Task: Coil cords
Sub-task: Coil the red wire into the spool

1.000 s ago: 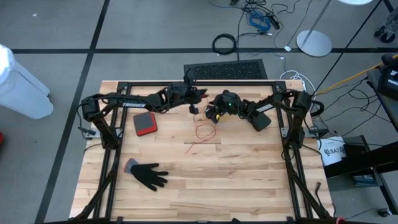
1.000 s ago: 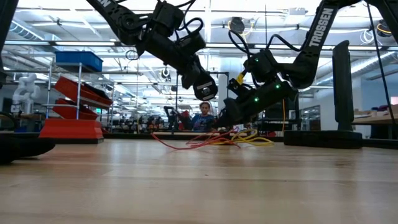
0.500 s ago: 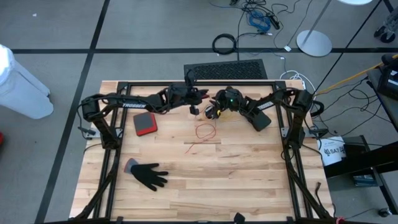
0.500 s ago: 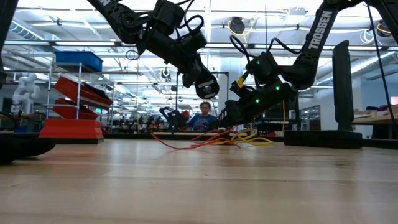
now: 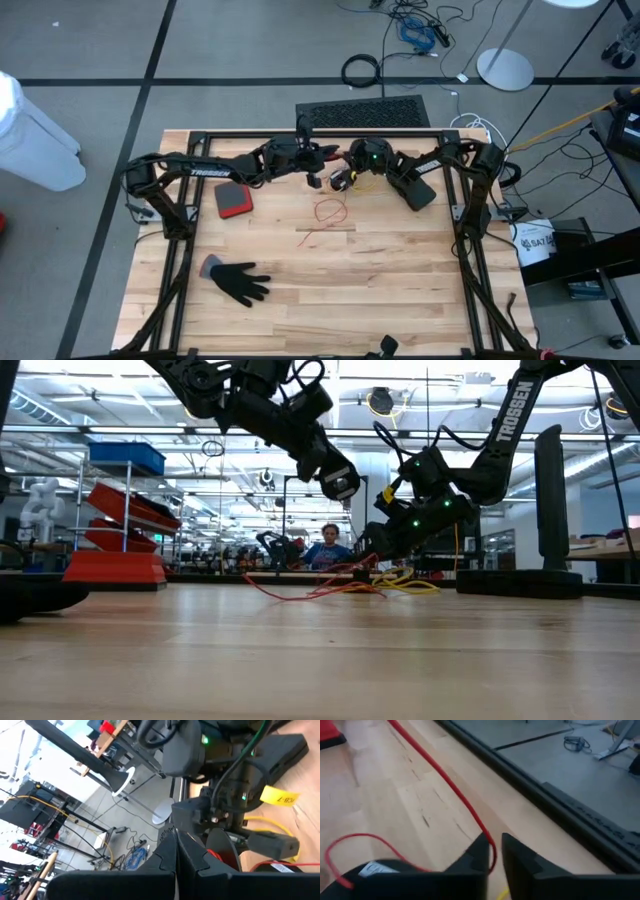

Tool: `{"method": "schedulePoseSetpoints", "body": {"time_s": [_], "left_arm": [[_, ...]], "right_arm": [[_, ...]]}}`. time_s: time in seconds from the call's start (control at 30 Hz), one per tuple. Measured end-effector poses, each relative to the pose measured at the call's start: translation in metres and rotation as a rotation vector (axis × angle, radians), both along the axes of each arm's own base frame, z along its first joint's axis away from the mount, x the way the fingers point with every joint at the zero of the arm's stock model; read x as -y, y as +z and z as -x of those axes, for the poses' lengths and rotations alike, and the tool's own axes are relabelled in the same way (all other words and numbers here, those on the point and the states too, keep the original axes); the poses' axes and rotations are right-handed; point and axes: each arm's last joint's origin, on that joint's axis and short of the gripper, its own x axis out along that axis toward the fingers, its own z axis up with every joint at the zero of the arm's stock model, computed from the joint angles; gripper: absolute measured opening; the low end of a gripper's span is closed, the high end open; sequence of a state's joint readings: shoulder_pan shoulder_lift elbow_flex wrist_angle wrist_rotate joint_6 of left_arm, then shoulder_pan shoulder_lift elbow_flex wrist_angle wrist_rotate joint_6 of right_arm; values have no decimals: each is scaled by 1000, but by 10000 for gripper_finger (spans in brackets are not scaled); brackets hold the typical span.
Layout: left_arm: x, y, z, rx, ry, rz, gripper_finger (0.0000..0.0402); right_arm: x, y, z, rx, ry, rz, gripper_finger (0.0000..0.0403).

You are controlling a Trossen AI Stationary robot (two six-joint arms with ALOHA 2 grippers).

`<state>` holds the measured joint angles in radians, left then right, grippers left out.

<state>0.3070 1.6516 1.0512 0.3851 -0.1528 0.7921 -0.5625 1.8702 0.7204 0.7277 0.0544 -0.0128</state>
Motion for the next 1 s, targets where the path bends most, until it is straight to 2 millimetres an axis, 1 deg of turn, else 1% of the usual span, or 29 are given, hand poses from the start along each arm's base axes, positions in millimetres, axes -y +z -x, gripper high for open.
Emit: {"method": "schedulePoseSetpoints", "body": {"time_s": [0.07,0.17,0.43,0.83,1.0], "left_arm": [[1,3,1,11,-1,-3,0],[1,3,1,0,0,1,0],[-2,-7,5,-92,21,52,0],[-26,-22,21,-249,124,105,0],[-32,-28,27,-311,125,141,0]], "right_arm": [[1,2,0,8,4,20,9],[1,3,-1,21,2,21,2],[1,3,-1,36,-1,5,0],[-1,3,-2,48,28,-18,0],[-3,11,-3,74,51,-14,0]]}}
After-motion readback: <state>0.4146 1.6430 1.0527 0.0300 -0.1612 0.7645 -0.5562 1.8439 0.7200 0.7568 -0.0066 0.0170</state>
